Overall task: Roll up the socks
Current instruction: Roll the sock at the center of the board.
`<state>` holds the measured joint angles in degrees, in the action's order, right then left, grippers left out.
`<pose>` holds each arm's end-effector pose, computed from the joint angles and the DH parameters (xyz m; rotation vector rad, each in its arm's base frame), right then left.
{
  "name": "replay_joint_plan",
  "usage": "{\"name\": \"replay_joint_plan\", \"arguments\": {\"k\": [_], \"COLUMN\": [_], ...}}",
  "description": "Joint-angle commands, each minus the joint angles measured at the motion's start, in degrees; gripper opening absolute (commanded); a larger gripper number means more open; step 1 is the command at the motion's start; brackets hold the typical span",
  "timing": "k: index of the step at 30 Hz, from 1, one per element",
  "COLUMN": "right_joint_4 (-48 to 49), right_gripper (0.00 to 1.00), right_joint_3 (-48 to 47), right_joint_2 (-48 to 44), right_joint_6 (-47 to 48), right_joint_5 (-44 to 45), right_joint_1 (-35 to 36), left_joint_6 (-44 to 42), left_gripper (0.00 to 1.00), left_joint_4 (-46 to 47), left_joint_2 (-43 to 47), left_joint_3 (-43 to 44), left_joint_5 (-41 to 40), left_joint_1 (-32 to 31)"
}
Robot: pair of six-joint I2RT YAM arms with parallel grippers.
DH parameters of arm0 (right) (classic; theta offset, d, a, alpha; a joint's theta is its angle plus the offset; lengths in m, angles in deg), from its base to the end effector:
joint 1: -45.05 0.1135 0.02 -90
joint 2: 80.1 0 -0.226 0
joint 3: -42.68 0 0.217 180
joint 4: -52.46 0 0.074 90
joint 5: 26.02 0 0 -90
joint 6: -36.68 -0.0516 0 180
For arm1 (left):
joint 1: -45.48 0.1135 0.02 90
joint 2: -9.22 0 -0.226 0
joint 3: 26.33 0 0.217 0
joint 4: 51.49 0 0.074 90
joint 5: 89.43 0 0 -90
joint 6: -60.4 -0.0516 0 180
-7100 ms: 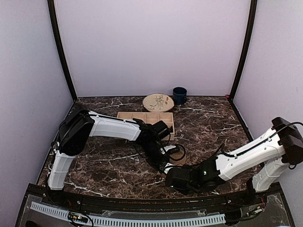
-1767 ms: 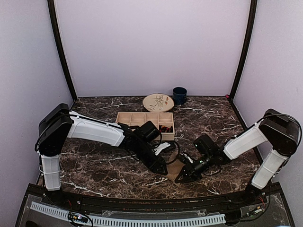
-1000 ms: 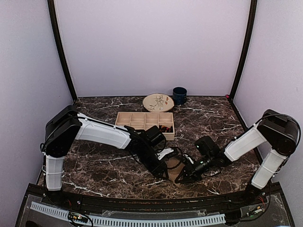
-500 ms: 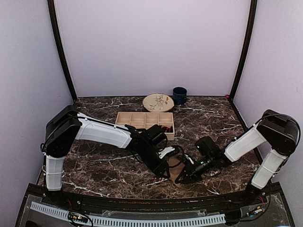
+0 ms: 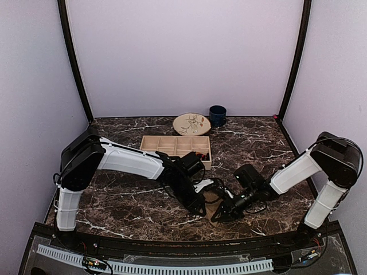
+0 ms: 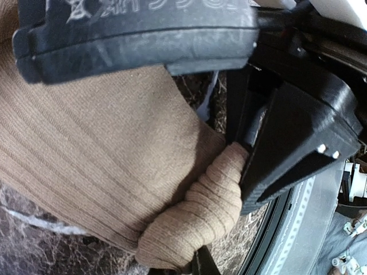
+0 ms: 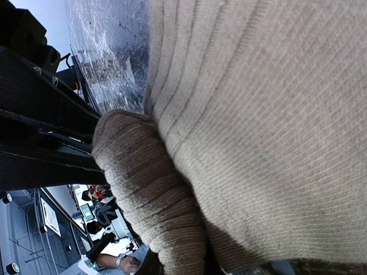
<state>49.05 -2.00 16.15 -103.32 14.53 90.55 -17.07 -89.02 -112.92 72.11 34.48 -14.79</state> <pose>0.1411 0.1995 0.0801 0.2694 -2.5562 -1.3816 0.1710 -0.3574 0.1152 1.3656 2.5318 -1.1402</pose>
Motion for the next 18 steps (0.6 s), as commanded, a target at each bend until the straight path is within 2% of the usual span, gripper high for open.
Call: {"name": "replay_joint_plan", "arguments": {"k": [1,8,18], "right_joint_4": [-1.1,-4.8,-3.9], "right_gripper": [0.13,0.23,0.30], "right_joint_3": [-1.7,-2.5,-0.9], "right_joint_2": [0.5,-0.9,-3.3], "right_joint_6": [2.0,4.2,4.3], "right_joint_5": [5.2,10.4,16.1], "right_joint_1": [0.8,1.6,2.4], "left_joint_6": [-0.8,-0.8,-1.4], "left_gripper": [0.09,0.06,0.04], "left_joint_4": [-2.2,-4.9,-9.0], "left_joint_2": [-2.5,-4.4,-6.7], "left_joint_3": [2.2,4.2,7.1], "left_joint_5": [0.1,-0.5,-1.4], "left_joint_1": [-0.8,-0.8,-0.7]}}
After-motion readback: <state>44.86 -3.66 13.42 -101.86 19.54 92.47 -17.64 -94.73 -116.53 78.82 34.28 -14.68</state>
